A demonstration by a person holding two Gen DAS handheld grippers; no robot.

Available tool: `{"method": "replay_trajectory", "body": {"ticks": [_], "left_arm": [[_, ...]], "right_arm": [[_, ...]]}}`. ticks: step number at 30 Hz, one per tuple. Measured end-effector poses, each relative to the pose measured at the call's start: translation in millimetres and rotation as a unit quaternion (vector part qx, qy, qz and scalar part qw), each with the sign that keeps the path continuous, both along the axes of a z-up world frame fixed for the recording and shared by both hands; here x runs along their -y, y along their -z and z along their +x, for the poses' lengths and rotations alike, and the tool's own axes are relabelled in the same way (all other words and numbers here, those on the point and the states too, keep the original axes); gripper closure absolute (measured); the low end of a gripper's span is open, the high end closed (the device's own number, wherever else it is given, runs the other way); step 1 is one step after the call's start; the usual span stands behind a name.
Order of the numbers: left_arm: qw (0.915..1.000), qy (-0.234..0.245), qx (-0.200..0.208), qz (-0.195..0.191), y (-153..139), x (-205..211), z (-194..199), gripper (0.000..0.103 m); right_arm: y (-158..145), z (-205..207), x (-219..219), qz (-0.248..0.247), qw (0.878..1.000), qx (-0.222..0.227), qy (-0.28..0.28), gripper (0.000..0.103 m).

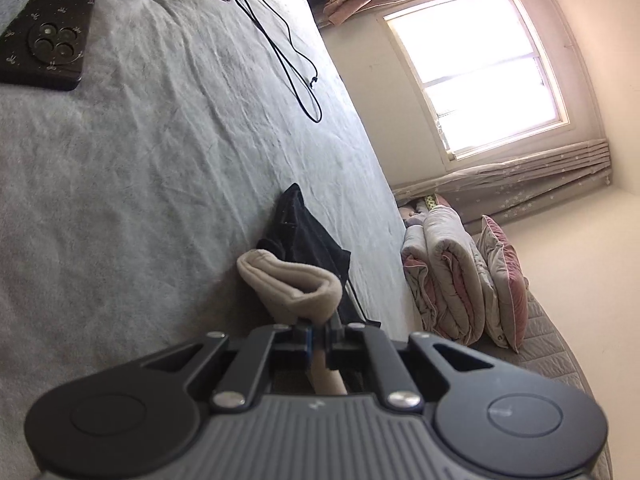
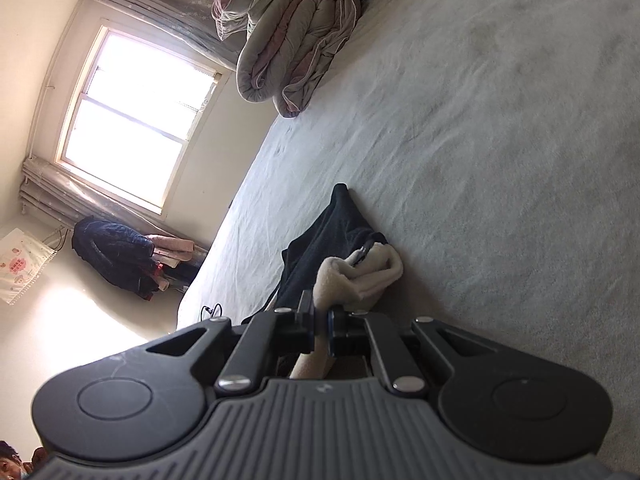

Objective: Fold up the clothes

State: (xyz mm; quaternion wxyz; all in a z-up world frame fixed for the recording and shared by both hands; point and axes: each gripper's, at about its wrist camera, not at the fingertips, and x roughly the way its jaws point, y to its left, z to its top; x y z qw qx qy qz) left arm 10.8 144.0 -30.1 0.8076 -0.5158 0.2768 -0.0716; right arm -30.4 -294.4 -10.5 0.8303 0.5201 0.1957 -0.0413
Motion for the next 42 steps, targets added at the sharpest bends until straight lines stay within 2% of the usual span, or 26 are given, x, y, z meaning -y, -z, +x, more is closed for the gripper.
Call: {"method": "replay_trajectory", "body": {"ticks": [7, 12, 15, 22, 24, 25, 27, 28, 29, 31, 37, 39, 42], "left_arm": [[0.9997, 0.004, 0.023, 0.003, -28, 8, 45, 0.098], [0.9988, 0.005, 0.036, 0.033, -41, 17, 94, 0.098], [0.9981, 0.006, 0.035, 0.050, -41, 25, 125, 0.098], [0.9958, 0.008, 0.024, 0.088, -32, 32, 165, 0.097], [0.9948, 0.009, 0.020, 0.099, -29, 33, 176, 0.093], [0.9943, 0.009, 0.019, 0.105, -28, 34, 182, 0.091], [0.9931, 0.009, 0.015, 0.116, -25, 36, 194, 0.078], [0.9925, 0.010, 0.014, 0.121, -24, 37, 199, 0.074], [0.9910, 0.011, 0.021, 0.132, -25, 35, 196, 0.068], [0.9878, 0.015, 0.028, 0.153, -27, 32, 192, 0.064], [0.9742, 0.041, -0.003, 0.222, -17, 28, 188, 0.055], [0.9684, 0.053, -0.021, 0.243, -12, 29, 189, 0.046], [0.9613, 0.077, -0.043, 0.261, -1, 31, 188, 0.042]], "right_arm": [[-22, 45, 8, -0.008, 1.000, 0.016, -0.010, 0.098], [-29, 91, 15, -0.028, 0.999, 0.022, -0.018, 0.098], [-27, 120, 19, -0.042, 0.999, 0.017, -0.021, 0.097], [-10, 175, 26, -0.057, 0.998, -0.012, -0.033, 0.096], [-6, 180, 30, -0.043, 0.998, -0.012, -0.034, 0.093], [-4, 182, 32, -0.037, 0.999, -0.012, -0.035, 0.085], [0, 186, 37, -0.024, 0.999, -0.013, -0.036, 0.085], [2, 188, 39, -0.017, 0.999, -0.013, -0.037, 0.080], [0, 186, 41, -0.029, 0.999, -0.009, -0.035, 0.067], [-3, 179, 44, -0.048, 0.998, -0.007, -0.031, 0.056], [-2, 165, 47, -0.093, 0.995, -0.027, -0.034, 0.056], [2, 164, 41, -0.113, 0.992, -0.038, -0.048, 0.056], [8, 164, 32, -0.142, 0.986, -0.054, -0.068, 0.055]]}}
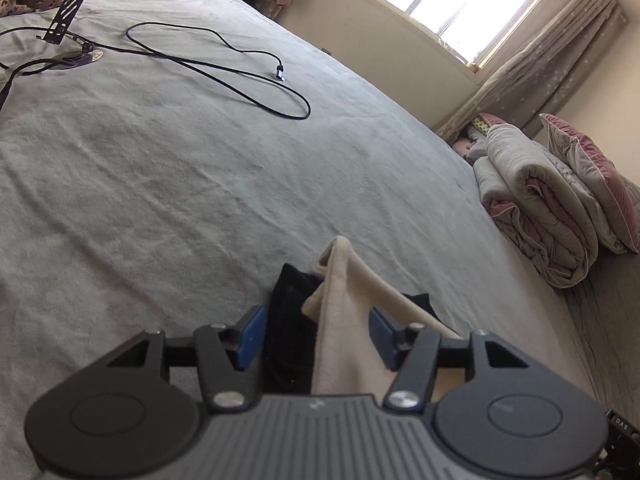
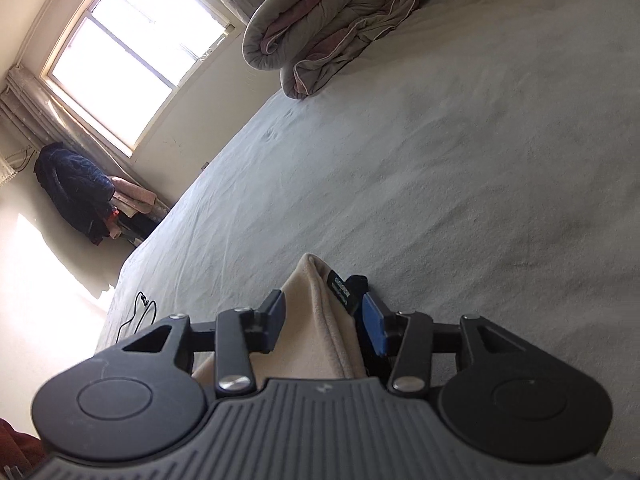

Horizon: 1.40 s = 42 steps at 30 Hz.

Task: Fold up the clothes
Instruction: 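Fold the beige edge over with the right gripper while the left gripper releases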

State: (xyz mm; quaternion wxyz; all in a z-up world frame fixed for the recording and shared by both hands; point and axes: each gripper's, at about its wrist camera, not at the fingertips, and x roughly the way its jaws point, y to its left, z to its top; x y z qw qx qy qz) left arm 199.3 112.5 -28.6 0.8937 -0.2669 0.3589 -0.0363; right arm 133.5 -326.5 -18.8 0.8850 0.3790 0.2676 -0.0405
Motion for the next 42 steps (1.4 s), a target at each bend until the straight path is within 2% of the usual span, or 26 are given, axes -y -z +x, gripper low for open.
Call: {"method": "replay_trajectory", "body": {"ticks": [2, 5, 10, 12, 14, 17, 19, 20, 21, 23, 32, 35, 42], "left_arm": [[0.9997, 0.012, -0.017, 0.013, 7, 2, 0, 0.040], [0.9995, 0.020, -0.016, 0.017, 15, 3, 0, 0.040], [0.9998, 0.007, -0.013, -0.015, 20, -2, 1, 0.041], [0.9998, 0.007, -0.007, -0.015, 22, 1, -1, 0.041], [0.9999, 0.008, -0.001, -0.013, 23, 5, -3, 0.043], [0.9999, 0.008, 0.000, -0.008, 23, 11, -3, 0.055], [1.0000, 0.008, 0.000, -0.003, 23, 14, -3, 0.066], [0.9999, 0.008, 0.001, -0.006, 22, 13, -3, 0.076], [0.9999, 0.007, 0.003, -0.010, 19, 13, -5, 0.082], [0.9998, 0.006, 0.006, -0.016, 12, 11, -9, 0.088], [0.9990, 0.012, 0.020, -0.037, -24, 7, -32, 0.091], [0.9990, 0.024, 0.018, -0.034, -38, 4, -50, 0.091], [0.9976, 0.044, -0.002, -0.053, -45, -18, -116, 0.091]], "right_arm": [[6, 3, -8, -0.023, 1.000, -0.011, -0.017, 0.054], [14, 7, -20, -0.054, 0.998, -0.019, -0.032, 0.052], [21, 15, -34, -0.098, 0.994, -0.023, -0.048, 0.051], [22, 17, -37, -0.110, 0.992, -0.024, -0.053, 0.051], [22, 20, -39, -0.122, 0.991, -0.025, -0.058, 0.058], [23, 22, -40, -0.125, 0.990, -0.027, -0.061, 0.068], [22, 23, -41, -0.128, 0.989, -0.026, -0.064, 0.074], [21, 24, -42, -0.128, 0.989, -0.024, -0.067, 0.078], [19, 24, -42, -0.128, 0.989, -0.023, -0.065, 0.079], [13, 23, -41, -0.124, 0.990, -0.016, -0.063, 0.081], [-28, 5, -49, -0.109, 0.991, 0.024, -0.071, 0.083], [-33, -14, -50, -0.101, 0.992, 0.022, -0.079, 0.083], [-35, -69, -50, -0.078, 0.992, 0.006, -0.096, 0.083]]}}
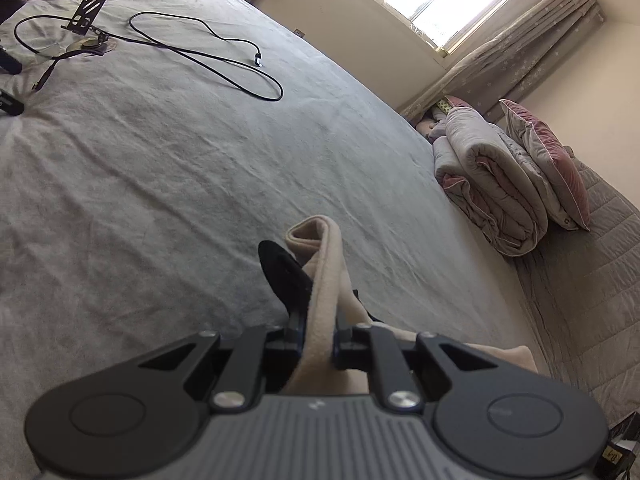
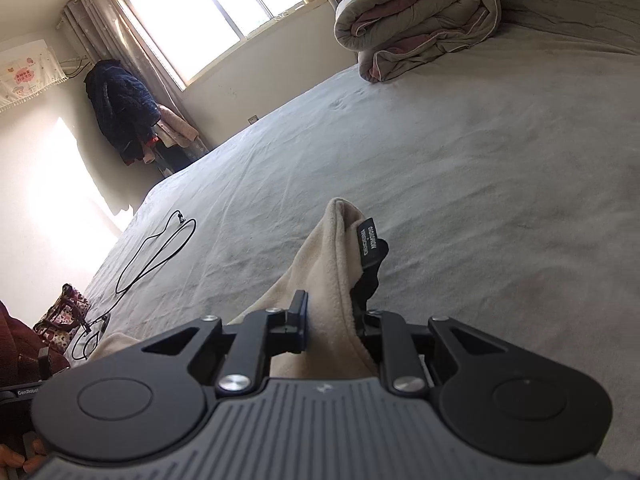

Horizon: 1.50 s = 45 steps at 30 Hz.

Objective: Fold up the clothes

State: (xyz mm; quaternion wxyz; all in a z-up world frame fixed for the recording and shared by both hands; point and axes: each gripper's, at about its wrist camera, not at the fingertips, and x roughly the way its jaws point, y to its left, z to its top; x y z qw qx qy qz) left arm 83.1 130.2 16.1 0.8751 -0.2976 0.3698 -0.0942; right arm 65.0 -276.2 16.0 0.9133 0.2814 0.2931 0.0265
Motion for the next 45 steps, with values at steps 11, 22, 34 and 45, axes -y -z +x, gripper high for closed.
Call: {"method": "replay_trajectory", "body": {"ticks": [11, 22, 34, 45], "left_arm": [[0.9996, 0.022, -0.014, 0.008, 16, -24, -105, 0.095], [0.9992, 0.006, 0.037, 0.017, 35, -43, -116, 0.078], [0.9960, -0.038, 0.069, 0.042, 46, -54, -110, 0.061], [0.9969, -0.054, 0.050, 0.025, 51, -59, -109, 0.061]], "right_arm": [[13, -93, -9, 0.006, 1.000, -0.015, 0.002, 0.083], [14, -99, -31, -0.082, 0.996, -0.004, 0.025, 0.062], [25, -119, -28, -0.053, 0.994, 0.016, 0.099, 0.047], [34, -126, -30, -0.041, 0.994, -0.006, 0.103, 0.043]]}}
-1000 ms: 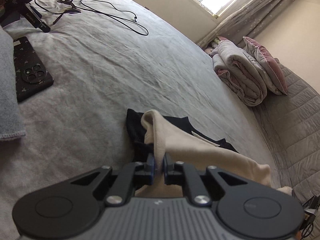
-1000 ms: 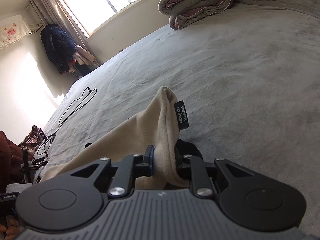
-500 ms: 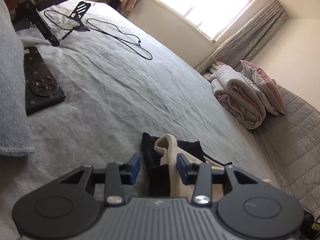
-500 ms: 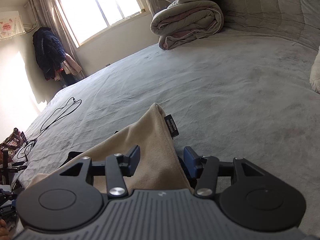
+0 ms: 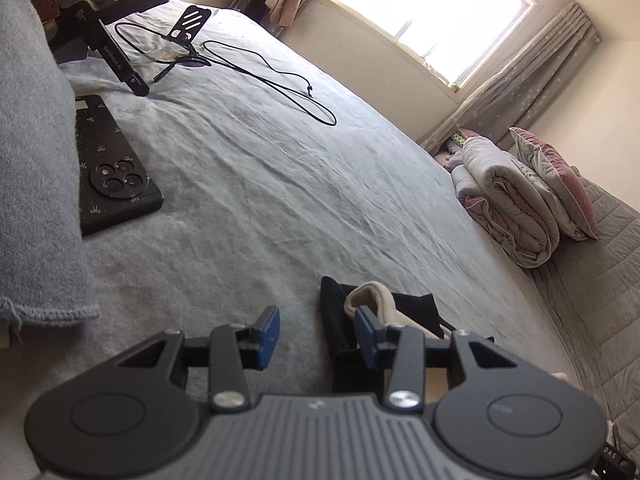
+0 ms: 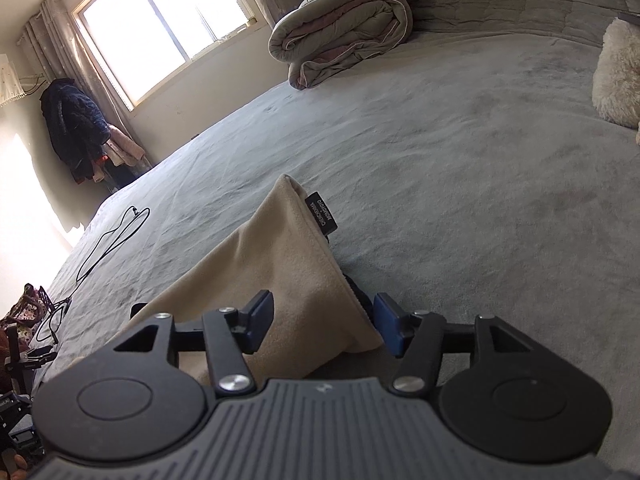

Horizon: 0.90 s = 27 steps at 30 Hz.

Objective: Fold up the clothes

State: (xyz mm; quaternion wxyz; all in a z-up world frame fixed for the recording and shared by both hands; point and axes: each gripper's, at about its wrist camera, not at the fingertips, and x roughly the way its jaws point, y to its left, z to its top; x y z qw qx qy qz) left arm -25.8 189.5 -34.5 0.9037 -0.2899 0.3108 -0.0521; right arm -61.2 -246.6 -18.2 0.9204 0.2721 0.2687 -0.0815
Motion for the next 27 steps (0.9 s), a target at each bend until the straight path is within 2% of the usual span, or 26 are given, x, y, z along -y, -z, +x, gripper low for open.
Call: {"method": "replay_trajectory", "body": {"ticks": [9, 15, 27], "left_arm": [[1.0000, -0.004, -0.006, 0.006, 3, 0, 1, 0.061], [1.0000, 0.004, 0.004, 0.004, 0, 1, 0, 0.061], [0.9956, 0.092, -0.005, 0.017, -9, 24, 64, 0.063]], "right_arm": [[-10, -3, -8, -0.004, 1.000, 0.006, -0.012, 0.042], [-12, 1, -6, -0.021, 0.999, 0.014, -0.025, 0.041], [-16, 43, 8, -0.052, 0.997, 0.023, -0.059, 0.041]]}}
